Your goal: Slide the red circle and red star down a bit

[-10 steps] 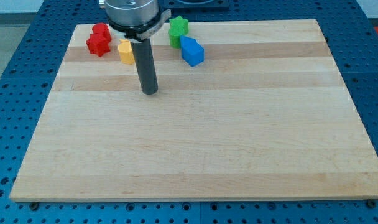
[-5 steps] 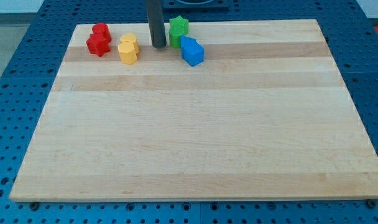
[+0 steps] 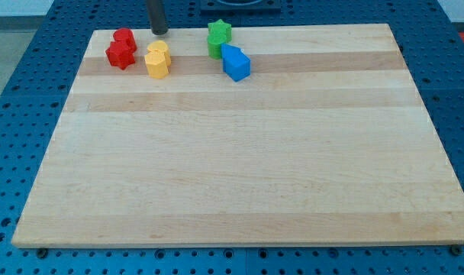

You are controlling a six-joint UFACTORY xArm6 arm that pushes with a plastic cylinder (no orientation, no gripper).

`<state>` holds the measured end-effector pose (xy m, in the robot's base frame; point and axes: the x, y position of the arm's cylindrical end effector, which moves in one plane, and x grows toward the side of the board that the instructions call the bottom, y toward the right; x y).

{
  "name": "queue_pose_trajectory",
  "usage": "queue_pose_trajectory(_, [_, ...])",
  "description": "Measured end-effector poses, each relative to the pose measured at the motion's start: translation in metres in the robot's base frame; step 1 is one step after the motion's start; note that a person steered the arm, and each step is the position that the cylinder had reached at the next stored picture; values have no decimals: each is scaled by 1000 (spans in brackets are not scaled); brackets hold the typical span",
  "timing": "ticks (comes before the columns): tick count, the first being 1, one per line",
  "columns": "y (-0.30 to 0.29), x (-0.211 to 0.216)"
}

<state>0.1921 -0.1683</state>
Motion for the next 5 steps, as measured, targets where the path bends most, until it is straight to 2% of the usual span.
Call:
queue_pose_trajectory(1, [-5,0])
queue_pose_trajectory(2, [-59,0])
queue_pose_trajectory(5, [-67,1])
